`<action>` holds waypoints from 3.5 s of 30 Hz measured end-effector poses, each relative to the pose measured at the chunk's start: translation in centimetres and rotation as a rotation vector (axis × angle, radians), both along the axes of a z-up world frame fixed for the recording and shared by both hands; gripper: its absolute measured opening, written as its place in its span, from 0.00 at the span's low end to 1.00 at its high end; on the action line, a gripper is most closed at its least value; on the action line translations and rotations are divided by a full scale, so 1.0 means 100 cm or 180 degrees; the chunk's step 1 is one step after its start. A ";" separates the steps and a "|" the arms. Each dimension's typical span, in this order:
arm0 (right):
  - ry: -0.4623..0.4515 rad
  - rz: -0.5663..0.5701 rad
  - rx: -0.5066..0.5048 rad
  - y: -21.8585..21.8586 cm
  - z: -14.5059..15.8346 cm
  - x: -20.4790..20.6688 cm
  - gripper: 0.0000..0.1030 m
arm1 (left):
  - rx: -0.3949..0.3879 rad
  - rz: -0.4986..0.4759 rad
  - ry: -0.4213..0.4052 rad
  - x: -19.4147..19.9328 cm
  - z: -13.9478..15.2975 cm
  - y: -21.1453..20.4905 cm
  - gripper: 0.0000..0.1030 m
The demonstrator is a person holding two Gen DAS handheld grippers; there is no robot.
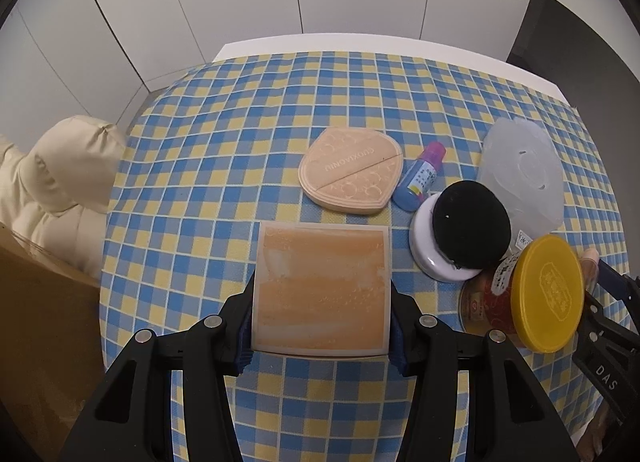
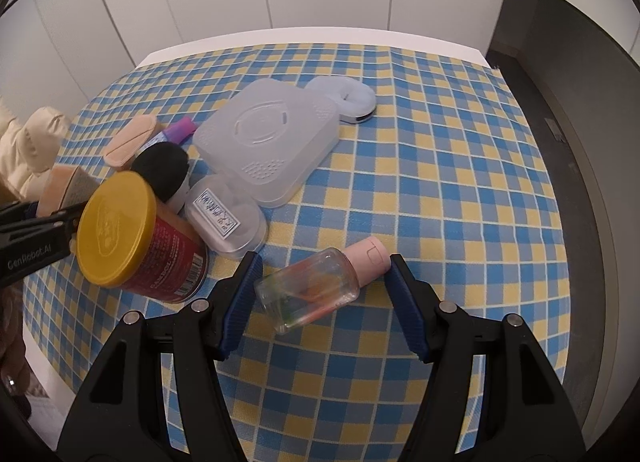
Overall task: Organize objects
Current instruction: 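Lift the sponge with the left tool while the right tool lifts the bottle, then carry the sponge with the left tool while the right tool carries the bottle over the cardboard box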
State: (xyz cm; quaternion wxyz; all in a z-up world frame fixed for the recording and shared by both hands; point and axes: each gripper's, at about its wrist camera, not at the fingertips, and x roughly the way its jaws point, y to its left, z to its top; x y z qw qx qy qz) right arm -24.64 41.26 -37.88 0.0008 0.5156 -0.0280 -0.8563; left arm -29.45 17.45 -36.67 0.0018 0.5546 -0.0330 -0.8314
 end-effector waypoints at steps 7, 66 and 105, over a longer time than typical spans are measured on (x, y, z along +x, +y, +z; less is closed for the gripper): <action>-0.0084 -0.0161 0.0103 -0.001 0.014 -0.004 0.64 | -0.0011 -0.0016 0.0011 0.003 0.017 0.001 0.50; 0.0673 -0.0227 0.0340 -0.028 0.414 0.063 0.64 | 0.0083 -0.0047 0.1033 0.083 0.399 -0.006 0.50; 0.0632 -0.0193 0.0259 -0.026 0.401 0.170 0.64 | 0.0019 -0.0156 0.1085 0.190 0.404 0.000 0.50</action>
